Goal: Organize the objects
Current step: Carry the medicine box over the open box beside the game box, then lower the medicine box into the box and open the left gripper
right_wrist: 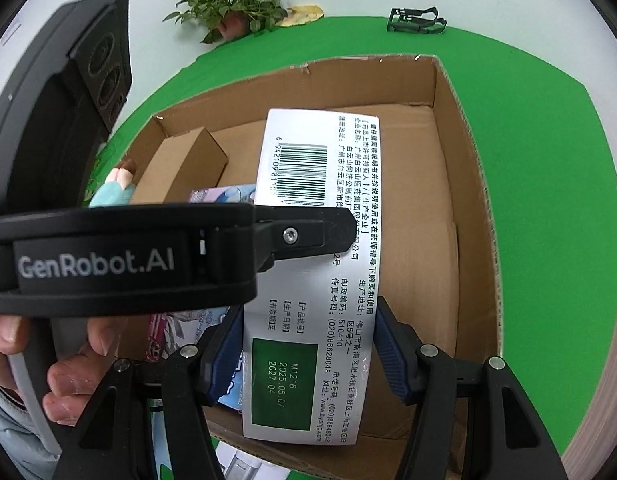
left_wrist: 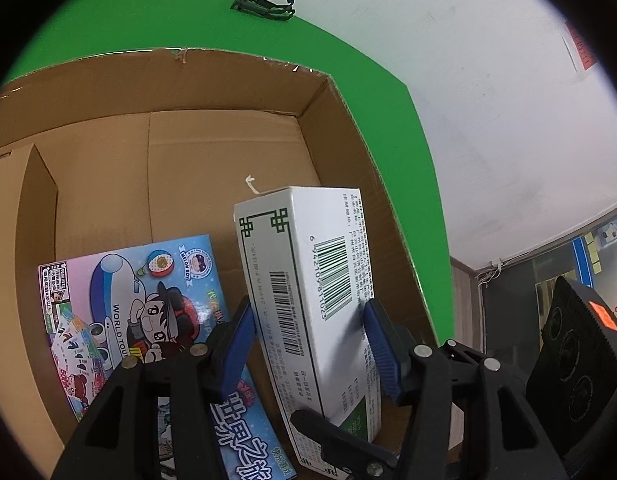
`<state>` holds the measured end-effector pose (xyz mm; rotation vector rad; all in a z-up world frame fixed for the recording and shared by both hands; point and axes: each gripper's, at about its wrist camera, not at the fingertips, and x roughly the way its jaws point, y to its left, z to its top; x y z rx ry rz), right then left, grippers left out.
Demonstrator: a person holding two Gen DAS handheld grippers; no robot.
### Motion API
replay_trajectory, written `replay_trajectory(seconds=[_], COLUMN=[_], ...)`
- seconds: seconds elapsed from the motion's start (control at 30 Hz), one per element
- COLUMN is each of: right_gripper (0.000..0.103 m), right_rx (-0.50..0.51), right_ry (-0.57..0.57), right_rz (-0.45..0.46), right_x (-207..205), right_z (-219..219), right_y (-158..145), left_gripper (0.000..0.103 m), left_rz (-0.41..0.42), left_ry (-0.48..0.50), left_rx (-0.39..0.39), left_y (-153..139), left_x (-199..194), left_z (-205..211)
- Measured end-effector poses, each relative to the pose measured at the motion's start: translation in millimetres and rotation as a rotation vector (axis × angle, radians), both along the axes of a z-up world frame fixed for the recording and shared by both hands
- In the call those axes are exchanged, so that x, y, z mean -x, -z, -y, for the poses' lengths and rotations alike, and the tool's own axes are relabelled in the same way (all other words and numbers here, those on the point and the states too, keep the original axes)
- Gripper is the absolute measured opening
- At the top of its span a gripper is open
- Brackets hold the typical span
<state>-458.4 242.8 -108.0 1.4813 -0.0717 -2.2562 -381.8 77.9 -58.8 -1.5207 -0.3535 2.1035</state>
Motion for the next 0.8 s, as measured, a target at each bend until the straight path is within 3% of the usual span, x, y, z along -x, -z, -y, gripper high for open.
replay_trajectory(seconds=[0.17, 0.8], right_gripper=[0.058, 0.063], right_rx=[-0.006, -0.073], right_ry=[0.003, 0.008], right_rz=[0.024, 0.12], right_x=[5, 11], right_z=[3, 13], right_y=[8, 25], left_gripper=[0.054, 0.054], left_rz=[-0.02, -0.056], left_ry=[0.0, -0.054], left_rx=[0.042, 0.038], left_y=[-2, -20], left_x=[-6, -24], left_z=[6, 44])
